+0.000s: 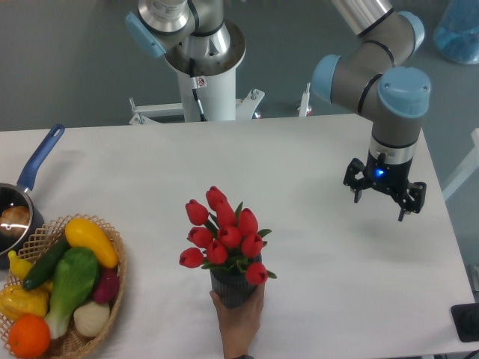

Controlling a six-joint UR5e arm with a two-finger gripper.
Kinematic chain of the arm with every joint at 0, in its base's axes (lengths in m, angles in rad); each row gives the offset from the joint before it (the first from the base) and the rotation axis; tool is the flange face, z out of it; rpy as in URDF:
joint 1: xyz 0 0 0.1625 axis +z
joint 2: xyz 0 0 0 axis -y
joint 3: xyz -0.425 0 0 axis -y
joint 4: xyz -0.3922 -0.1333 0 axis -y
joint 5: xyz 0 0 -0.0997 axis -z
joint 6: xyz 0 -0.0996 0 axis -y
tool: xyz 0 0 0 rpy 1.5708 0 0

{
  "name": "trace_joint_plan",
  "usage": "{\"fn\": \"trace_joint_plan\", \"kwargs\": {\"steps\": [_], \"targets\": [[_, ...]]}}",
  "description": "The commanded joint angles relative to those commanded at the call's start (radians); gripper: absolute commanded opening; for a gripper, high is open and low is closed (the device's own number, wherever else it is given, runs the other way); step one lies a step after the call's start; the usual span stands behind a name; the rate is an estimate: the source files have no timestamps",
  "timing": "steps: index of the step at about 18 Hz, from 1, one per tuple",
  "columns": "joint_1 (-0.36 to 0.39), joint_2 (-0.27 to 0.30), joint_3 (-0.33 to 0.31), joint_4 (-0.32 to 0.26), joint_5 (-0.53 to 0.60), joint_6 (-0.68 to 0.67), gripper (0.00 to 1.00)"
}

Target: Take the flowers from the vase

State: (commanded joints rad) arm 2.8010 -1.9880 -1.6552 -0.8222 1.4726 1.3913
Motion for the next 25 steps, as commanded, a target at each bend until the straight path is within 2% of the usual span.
{"fn": "trace_joint_plan", "kwargs": {"steps": [7, 9, 11, 14, 17, 20, 25], "targets": [[-0.002, 0.002, -0.009, 0.005, -0.009, -0.043, 1.0], [-0.008, 0.005, -0.037, 0.047, -0.032, -0.1, 1.0], [-0.009, 0.012, -0.063, 0.086, -0.099, -0.098, 1.0], [-0.011, 0.02, -0.086, 0.089, -0.193, -0.1, 1.0], [-0.011, 0.06, -0.124, 0.087, -0.242, -0.1, 1.0], [-0.02, 0.084, -0.13, 0.081, -0.33, -0.118, 1.0], [-0.046, 0.132, -0.153, 0.089, -0.351, -0.124, 1.0]]}}
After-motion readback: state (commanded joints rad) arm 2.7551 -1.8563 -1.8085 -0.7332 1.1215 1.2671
